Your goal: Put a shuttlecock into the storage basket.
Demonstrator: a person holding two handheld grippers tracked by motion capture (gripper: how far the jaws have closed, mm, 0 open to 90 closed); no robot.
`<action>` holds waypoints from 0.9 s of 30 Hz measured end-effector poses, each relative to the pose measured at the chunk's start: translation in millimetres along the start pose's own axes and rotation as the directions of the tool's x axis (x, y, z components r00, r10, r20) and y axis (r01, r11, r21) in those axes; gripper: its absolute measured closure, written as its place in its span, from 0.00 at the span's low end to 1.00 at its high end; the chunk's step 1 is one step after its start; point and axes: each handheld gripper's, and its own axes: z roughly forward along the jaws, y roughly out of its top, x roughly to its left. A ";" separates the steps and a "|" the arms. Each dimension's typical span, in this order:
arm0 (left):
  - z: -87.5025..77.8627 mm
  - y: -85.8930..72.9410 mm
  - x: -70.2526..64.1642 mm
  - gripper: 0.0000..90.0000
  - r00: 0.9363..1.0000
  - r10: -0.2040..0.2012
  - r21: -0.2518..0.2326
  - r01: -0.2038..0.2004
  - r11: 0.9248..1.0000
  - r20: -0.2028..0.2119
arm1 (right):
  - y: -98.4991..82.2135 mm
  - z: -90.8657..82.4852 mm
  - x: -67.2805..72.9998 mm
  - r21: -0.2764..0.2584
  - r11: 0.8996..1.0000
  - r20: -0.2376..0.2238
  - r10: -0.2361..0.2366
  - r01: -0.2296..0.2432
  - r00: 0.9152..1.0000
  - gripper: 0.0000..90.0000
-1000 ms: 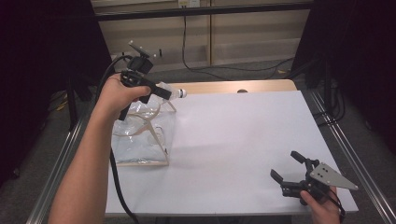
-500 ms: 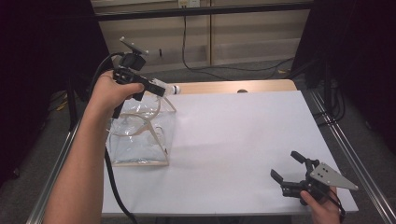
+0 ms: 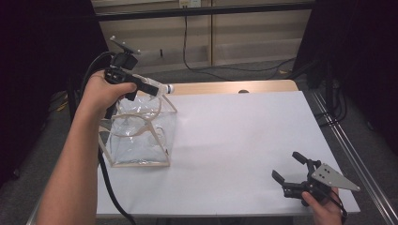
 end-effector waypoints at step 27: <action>-24.3 -13.9 18.0 1.00 0.998 -0.042 -0.005 0.042 0.999 -0.051 | -0.1 0.7 0.0 0.000 1.000 0.000 -0.003 0.003 1.000 0.03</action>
